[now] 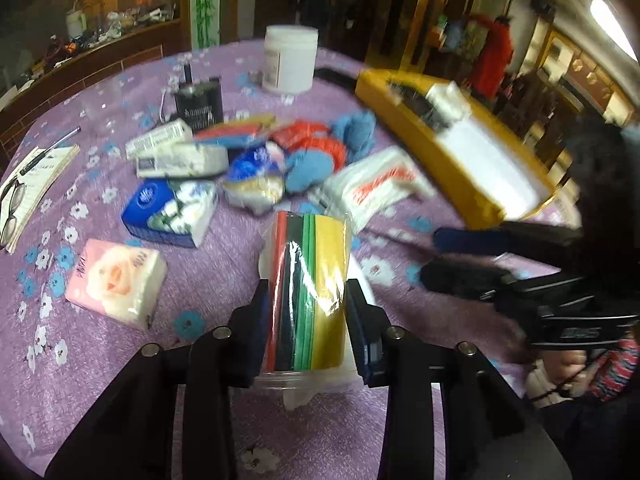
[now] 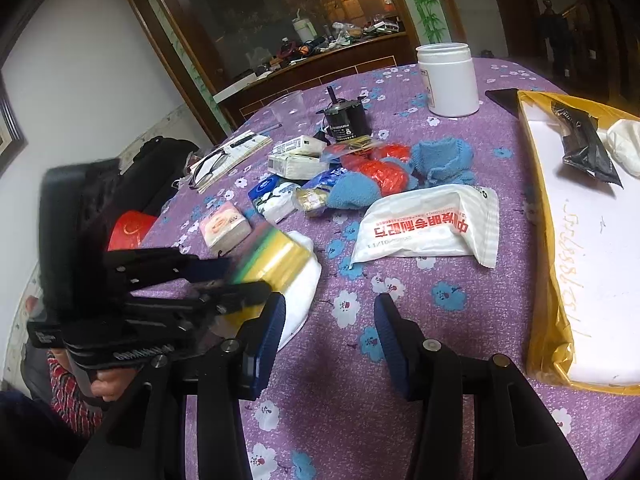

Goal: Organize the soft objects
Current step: 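Grasp the white sock with the right gripper while the left gripper holds the bag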

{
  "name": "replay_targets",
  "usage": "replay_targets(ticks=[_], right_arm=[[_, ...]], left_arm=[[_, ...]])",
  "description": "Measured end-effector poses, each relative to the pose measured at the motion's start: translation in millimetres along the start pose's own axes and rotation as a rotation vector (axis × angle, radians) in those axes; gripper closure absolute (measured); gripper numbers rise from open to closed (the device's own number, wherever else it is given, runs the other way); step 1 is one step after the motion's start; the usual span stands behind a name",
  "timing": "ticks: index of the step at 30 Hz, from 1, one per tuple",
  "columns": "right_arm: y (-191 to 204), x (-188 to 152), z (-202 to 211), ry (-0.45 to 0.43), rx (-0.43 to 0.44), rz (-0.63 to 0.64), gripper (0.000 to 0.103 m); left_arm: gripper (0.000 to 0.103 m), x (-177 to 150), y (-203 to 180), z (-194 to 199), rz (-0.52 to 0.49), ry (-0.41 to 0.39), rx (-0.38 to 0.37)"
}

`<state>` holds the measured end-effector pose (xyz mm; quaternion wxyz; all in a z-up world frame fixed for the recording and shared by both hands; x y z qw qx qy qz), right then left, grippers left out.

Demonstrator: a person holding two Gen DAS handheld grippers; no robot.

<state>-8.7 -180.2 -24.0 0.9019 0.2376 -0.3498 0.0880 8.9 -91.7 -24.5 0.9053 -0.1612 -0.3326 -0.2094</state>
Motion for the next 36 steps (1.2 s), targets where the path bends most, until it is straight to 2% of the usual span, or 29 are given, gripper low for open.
replay_targets(ticks=[2,4,6,9,11,14,17,21,23,24,25,27,28,32,36], right_arm=[[1.8,-0.5,-0.5,0.002,-0.004,0.011,0.051],[6.1,0.1,-3.5,0.009,-0.009,0.033,0.046],[13.0,3.1,-7.9,0.013,-0.017,0.068,0.046],[32.0,7.8,-16.0,0.032,-0.007,0.155,0.043],[47.3,8.6,-25.2,0.054,-0.01,0.262,0.04],[64.9,5.0,-40.6,0.117,0.016,0.413,0.04],[67.4,5.7,-54.8,0.153,-0.031,0.514,0.04],[56.8,5.0,-78.3,0.214,-0.068,0.541,0.04],[52.5,0.5,-89.1,0.247,-0.07,0.532,0.045],[52.4,-2.7,-92.2,0.257,-0.077,0.531,0.051],[54.9,-5.1,-93.0,0.266,-0.071,0.53,0.066],[59.5,-6.9,-89.2,0.246,-0.092,0.544,0.076],[59.8,-6.7,-86.7,0.229,-0.113,0.545,0.085],[51.9,5.3,-72.5,0.119,-0.11,0.434,0.088],[30.4,12.1,-61.4,0.034,-0.089,0.26,0.088]], left_arm=[[0.07,6.9,10.3,13.3,0.028,-0.058,-0.013],[0.07,11.0,27.2,17.9,0.067,-0.091,0.014],[0.07,15.4,52.4,19.3,0.141,-0.127,0.042],[0.07,17.2,77.6,20.5,0.24,-0.158,0.033],[0.07,18.2,85.6,21.4,0.271,-0.173,0.025],[0.07,17.5,90.4,19.2,0.287,-0.175,0.022],[0.07,15.8,90.9,14.9,0.302,-0.161,0.002],[0.07,15.3,88.4,16.0,0.289,-0.161,0.003],[0.07,15.1,88.4,15.8,0.283,-0.161,0.011],[0.07,14.9,89.4,16.0,0.281,-0.162,0.011],[0.07,14.8,89.3,15.7,0.281,-0.161,0.011],[0.07,14.7,88.7,14.9,0.28,-0.159,0.008],[0.07,14.5,87.5,14.4,0.277,-0.157,0.006],[0.07,15.2,82.5,14.4,0.254,-0.161,0.006],[0.07,15.4,74.7,13.6,0.225,-0.163,0.007]])
Point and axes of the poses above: each gripper's, at about its wrist camera, not at the fingertips, and z roughly against the way its jaws point, y to its left, x to its top, the point moved 10 cm from there along -z, roughly the way its jaws point, and after that the axes turned 4 degrees about -y, right-handed, at the moved point
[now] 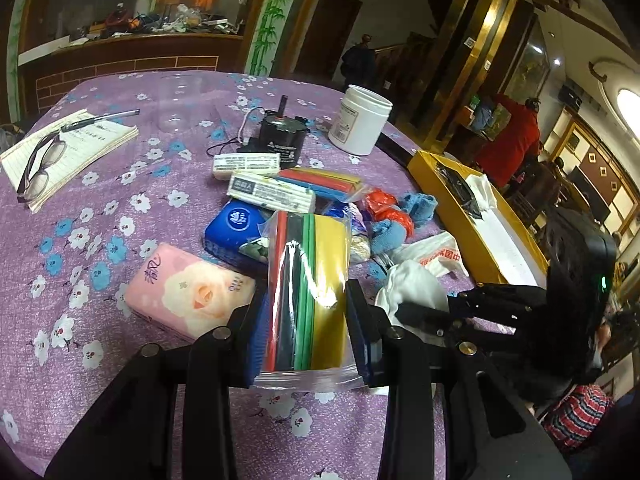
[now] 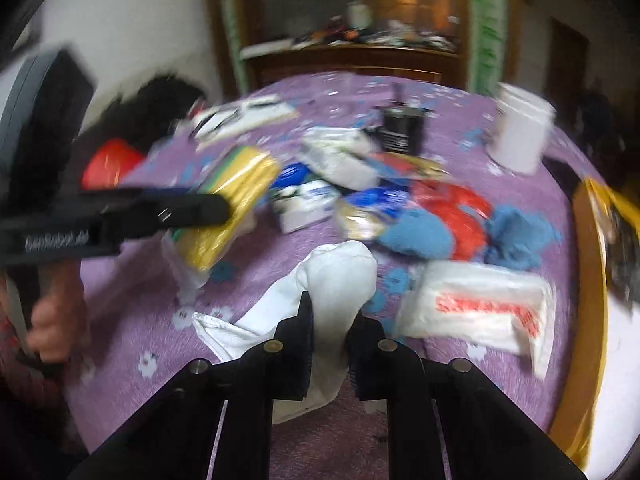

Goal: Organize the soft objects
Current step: 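Grasp the white sock with the right gripper while the left gripper holds the bag, then carry the bag and the white sock toward the box with both grippers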

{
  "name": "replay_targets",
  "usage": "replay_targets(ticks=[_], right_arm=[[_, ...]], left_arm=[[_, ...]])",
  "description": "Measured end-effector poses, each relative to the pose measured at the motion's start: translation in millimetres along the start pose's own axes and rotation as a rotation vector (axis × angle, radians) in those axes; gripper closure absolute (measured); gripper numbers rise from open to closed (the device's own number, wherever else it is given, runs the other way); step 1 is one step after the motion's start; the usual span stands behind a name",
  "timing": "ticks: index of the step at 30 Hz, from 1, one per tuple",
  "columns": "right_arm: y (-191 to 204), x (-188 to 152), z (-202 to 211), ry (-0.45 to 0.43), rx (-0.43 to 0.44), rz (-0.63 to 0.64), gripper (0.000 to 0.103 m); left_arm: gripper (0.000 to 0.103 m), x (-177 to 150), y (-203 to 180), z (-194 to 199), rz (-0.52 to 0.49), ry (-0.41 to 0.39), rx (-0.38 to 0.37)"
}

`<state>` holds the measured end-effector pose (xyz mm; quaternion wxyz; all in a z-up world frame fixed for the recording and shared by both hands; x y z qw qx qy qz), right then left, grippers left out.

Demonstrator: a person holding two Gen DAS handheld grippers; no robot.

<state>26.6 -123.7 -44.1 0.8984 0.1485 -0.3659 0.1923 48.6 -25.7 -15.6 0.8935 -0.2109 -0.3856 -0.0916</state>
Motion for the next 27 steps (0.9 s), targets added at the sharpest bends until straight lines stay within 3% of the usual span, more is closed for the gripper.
replay_targets(ticks=[3,12,18,27], right_arm=[[-10.8,3.5,8.8,-0.027,0.025,-0.073,0.088],[-13.1,2.8,11.5,-0.017,0.015,-0.082,0.088],[-18.3,-0.1,3.9,0.006,-0.049,-0.067,0.083],[-11.0,-0.6,-1.6,0.016,-0.074,-0.007,0.083]], left_arm=[[0.07,-2.7,-4.6,-2.4,-0.028,0.007,0.011],[0.07,-5.9,-4.3,-5.9,-0.03,0.022,0.025],[0.07,-6.8,-3.9,-7.2,-0.033,0.025,0.023],[0.07,-6.5,-5.6,-7.3,-0.043,0.021,0.018]])
Point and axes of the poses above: each gripper's, at about its wrist camera, not at the fingertips, and z roughly against the way its jaws point, y to its left, x to its top, the point moved 10 cm from there along -z, roughly the way its jaws point, and after that the axes turned 4 degrees about -y, right-handed, at the moved point
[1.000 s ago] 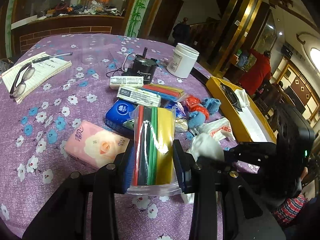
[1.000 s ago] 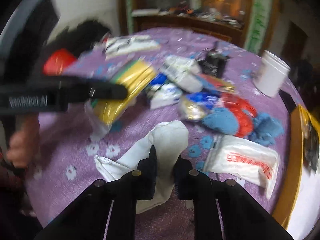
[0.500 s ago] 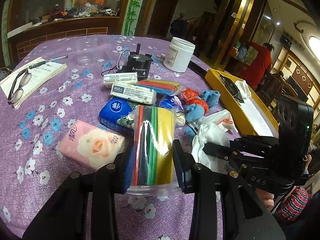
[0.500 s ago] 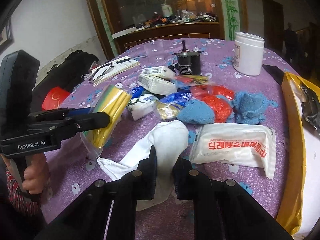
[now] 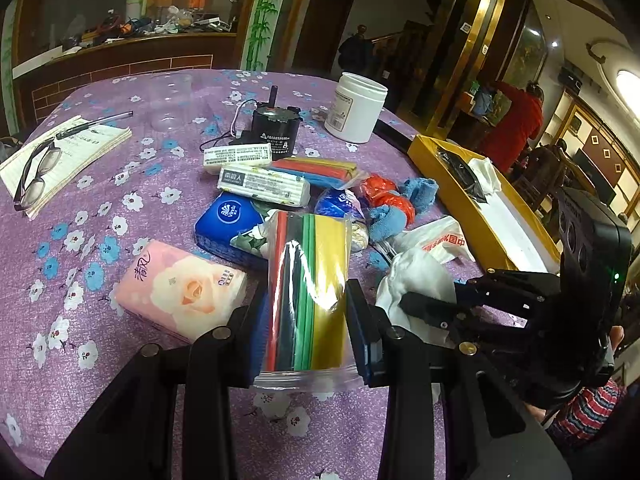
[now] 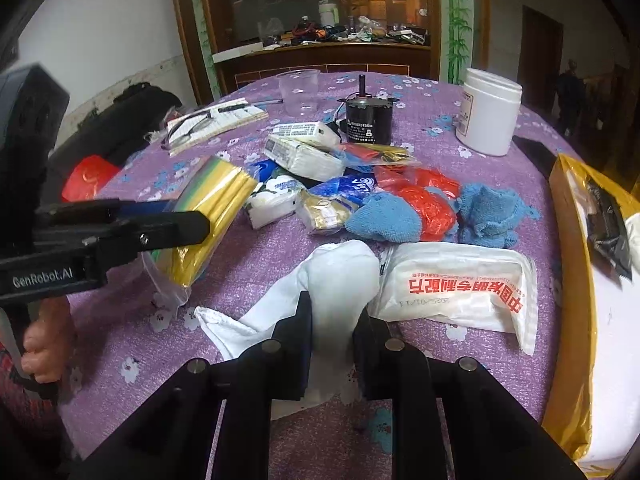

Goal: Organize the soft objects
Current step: 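Carry the bag and the white sock toward the box with both grippers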

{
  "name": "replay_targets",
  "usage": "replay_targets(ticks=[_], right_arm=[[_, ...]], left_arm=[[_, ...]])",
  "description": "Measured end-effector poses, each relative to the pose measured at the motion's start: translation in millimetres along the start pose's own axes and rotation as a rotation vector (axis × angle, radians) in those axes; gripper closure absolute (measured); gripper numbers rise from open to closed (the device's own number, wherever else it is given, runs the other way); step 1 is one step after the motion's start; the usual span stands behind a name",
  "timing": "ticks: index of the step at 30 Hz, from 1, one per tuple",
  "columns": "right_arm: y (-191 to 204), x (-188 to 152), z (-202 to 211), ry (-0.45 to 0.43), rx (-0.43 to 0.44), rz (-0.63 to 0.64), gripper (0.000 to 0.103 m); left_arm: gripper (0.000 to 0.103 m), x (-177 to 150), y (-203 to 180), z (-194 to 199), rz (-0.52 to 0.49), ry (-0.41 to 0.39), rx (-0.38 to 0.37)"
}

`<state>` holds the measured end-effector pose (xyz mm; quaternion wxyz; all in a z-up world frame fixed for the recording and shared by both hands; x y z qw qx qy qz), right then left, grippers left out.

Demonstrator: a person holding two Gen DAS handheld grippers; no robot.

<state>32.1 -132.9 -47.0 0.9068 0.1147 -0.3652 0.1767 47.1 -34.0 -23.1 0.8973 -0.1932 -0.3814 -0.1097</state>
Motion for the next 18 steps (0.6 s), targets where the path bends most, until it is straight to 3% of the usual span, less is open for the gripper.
replay_targets(ticks=[4,18], right_arm=[[2.0,-3.0,-1.9,0.018,0.009,0.0,0.086],[-0.4,11.7,39.1,-0.075,0.016,-0.038,0.087]], left_arm=[[0.07,-0.2,-3.7,0.9,-0.016,-0.003,-0.002],[0.07,-0.1,-11.7,4.9,-0.039,-0.01,0.012]])
Point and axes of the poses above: each gripper's, at about its wrist camera, not at the fingertips, and z roughly against the way its jaws point, y to its left, x to its top, the point moved 10 cm from there along -z, roughly the way its jaws point, and after that the axes turned 4 degrees about -y, right-handed, at the moved point
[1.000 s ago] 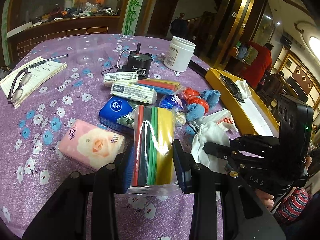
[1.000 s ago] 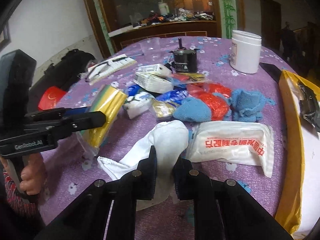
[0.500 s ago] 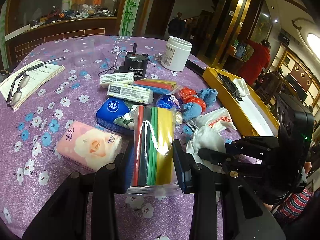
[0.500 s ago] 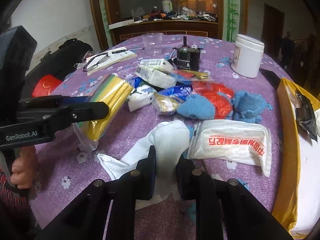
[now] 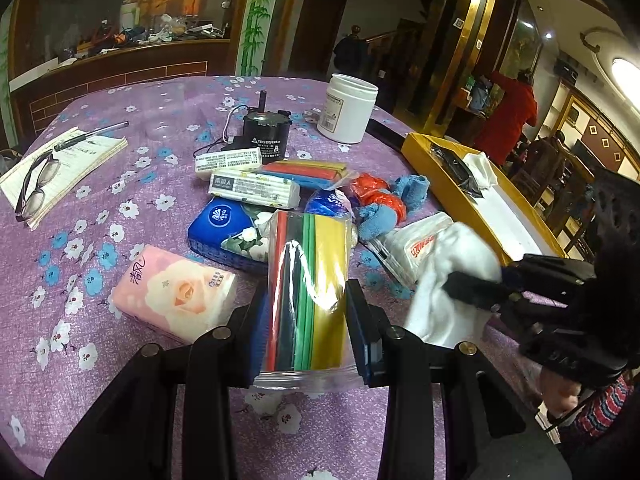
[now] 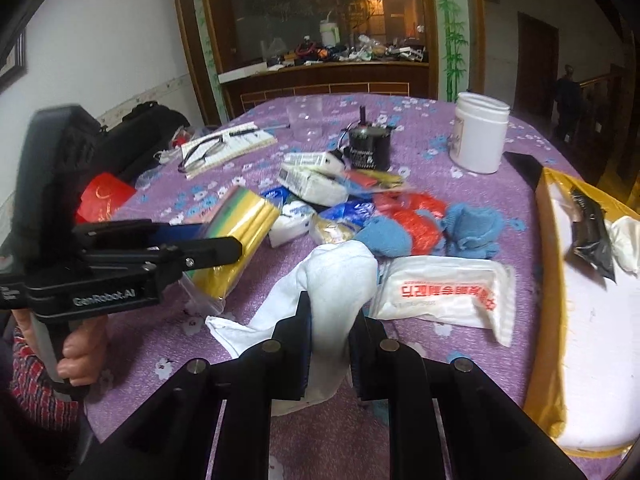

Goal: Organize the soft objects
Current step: 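Carry the bag and the white sock toward the box with both grippers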

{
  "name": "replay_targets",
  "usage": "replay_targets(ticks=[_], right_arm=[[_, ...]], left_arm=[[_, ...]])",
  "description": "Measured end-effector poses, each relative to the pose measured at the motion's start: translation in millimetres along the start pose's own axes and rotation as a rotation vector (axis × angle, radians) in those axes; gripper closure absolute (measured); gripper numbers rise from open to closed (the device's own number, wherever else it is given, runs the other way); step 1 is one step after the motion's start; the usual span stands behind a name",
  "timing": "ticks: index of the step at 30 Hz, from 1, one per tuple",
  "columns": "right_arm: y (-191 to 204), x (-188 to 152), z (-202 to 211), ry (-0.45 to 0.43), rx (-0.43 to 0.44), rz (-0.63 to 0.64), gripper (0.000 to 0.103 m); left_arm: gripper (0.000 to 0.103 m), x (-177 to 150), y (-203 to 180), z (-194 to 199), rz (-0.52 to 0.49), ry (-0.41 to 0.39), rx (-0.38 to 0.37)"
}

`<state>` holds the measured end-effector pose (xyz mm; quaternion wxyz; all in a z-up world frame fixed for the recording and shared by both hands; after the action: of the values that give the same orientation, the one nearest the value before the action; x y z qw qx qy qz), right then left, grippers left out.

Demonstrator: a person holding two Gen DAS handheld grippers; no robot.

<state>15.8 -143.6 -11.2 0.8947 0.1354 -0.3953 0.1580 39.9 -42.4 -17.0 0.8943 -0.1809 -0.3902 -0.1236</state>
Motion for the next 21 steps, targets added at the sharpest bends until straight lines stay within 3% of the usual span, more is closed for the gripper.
replay_targets(ticks=[10,21], right_arm=[[-34.6,8.8,36.5,-0.075,-0.027,-0.083,0.087],[-91.7,14.7,77.8,-0.173,-0.077,-0.204,0.087]], left_arm=[[0.07,7.7,-43.2,3.0,-0.031,0.007,-0.045],[0.07,23.1,-128.0,-11.6,-0.152,0.044,-0.103]])
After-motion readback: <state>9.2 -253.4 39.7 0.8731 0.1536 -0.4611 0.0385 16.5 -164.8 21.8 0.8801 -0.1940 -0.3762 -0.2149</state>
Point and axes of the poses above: each gripper's, at about its wrist camera, not at the fingertips, and z roughly against the way its jaws point, y to its left, x to its top, the point moved 10 cm from there along -z, roughly the way its jaws point, and after that the axes turned 4 degrees about -y, right-handed, at the moved point
